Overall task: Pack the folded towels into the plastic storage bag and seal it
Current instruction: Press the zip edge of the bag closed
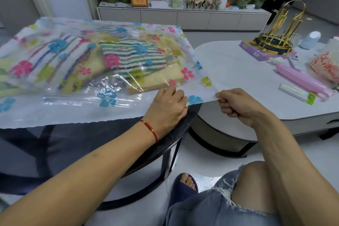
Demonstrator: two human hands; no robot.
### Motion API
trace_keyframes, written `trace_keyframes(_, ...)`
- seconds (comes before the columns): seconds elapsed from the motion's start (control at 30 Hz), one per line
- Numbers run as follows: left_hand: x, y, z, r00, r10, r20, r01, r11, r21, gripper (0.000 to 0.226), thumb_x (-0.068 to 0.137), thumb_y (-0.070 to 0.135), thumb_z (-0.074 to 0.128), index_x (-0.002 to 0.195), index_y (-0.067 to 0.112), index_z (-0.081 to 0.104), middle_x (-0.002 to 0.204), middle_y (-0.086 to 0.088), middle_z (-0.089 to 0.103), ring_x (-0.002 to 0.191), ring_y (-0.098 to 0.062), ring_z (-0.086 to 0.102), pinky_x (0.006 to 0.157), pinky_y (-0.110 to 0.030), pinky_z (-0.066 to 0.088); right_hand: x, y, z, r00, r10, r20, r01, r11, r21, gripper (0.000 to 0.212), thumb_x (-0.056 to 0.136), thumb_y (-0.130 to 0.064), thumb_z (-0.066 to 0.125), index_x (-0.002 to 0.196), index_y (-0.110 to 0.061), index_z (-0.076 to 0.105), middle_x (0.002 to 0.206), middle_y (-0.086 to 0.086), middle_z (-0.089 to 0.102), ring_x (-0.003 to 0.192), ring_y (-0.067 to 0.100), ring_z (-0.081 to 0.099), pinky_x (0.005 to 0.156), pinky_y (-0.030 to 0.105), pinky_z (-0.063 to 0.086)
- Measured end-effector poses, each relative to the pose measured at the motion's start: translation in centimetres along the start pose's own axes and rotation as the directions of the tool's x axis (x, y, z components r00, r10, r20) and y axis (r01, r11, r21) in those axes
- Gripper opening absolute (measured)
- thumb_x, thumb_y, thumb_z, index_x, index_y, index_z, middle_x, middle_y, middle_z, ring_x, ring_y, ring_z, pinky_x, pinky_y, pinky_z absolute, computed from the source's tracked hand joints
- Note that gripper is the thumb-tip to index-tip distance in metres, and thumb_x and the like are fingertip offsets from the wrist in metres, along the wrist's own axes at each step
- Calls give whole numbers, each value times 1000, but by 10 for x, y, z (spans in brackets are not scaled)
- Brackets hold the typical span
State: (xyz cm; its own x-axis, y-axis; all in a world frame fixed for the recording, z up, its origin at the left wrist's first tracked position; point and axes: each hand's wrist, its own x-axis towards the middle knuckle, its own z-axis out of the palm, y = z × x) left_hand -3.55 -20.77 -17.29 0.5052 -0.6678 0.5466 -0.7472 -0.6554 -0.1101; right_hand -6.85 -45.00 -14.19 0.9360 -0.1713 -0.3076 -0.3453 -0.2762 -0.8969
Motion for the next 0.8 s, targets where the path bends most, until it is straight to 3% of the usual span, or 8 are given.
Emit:
trace_keyframes(0.17, -47, -52, -24, 1000, -28, 8, 28, 997, 65, 21, 93, 20, 54, 94, 5, 68, 90, -10, 64, 84, -32, 57, 72, -44, 47, -5, -4, 2, 993, -38, -111, 32, 998, -50, 34, 92, -26, 60, 62, -20, 45, 60, 0, 35, 51, 17, 32, 50, 29, 24)
trace_keyframes(0.23, -62, -67, -36, 999, -38, 8, 37, 995, 88, 17, 92, 18, 57, 91, 4, 68, 88, -12, 63, 81, -32, 57, 67, -42, 45, -11, -6, 14, 972, -84, -220, 19, 960, -279, 34, 91, -29, 58, 64, -9, 54, 58, 2, 52, 57, 24, 45, 54, 34, 38)
trace_keyframes(0.33, -71, -74, -48, 998, -66, 5, 66, 997, 38, 13, 88, 12, 65, 82, 1, 67, 80, -15, 61, 74, -33, 58, 62, -41, 46, -24, -14, 53, 799, -459, -388, -58, 584, -810, 35, 97, -39, 54, 99, -9, 72, 104, 14, 70, 96, 36, 60, 80, 47, 52)
trace_keyframes(0.43, -71, -70, -56, 996, -84, 0, 84, 996, 13, 13, 86, 11, 68, 79, 0, 66, 78, -15, 61, 72, -33, 58, 61, -40, 47, -33, -33, 99, 604, -784, -144, 65, 228, -971, 57, 90, -47, 60, 138, -16, 57, 149, 14, 46, 136, 39, 40, 112, 59, 30)
trace_keyframes(0.5, -69, -63, -60, 995, -100, 6, 100, 995, -4, 11, 86, 9, 67, 82, 0, 67, 79, -15, 61, 74, -33, 59, 63, -41, 48, -33, -38, 130, 576, -816, 53, 229, 99, -968, 59, 84, -44, 66, 139, -25, 58, 161, 11, 38, 150, 40, 28, 120, 67, 7)
trace_keyframes(0.57, -67, -60, -65, 995, -102, -4, 102, 995, -15, 8, 84, 8, 69, 84, 0, 69, 81, -15, 63, 75, -34, 60, 65, -40, 49, -28, -35, 156, 524, -825, 211, 361, -10, -933, 43, 84, -33, 75, 127, -29, 70, 156, 7, 50, 150, 41, 35, 118, 74, 7)
trace_keyframes(0.7, -69, -70, -69, 994, -95, 59, 95, 995, 8, 18, 91, 19, 62, 92, 3, 70, 89, -13, 64, 86, -33, 58, 73, -41, 47, -15, -30, 157, 462, -846, 268, 430, -50, -901, 24, 80, -18, 84, 99, -33, 80, 140, 0, 66, 143, 41, 46, 115, 75, 14)
trace_keyframes(0.8, -79, -83, -77, 995, -59, 75, 53, 996, 77, 18, 90, 24, 61, 88, 7, 69, 92, -10, 64, 83, -30, 58, 68, -40, 45, -14, -22, 144, 476, -843, 250, 409, -40, -912, 32, 78, -17, 83, 104, -35, 77, 145, -1, 62, 145, 41, 42, 116, 76, 9)
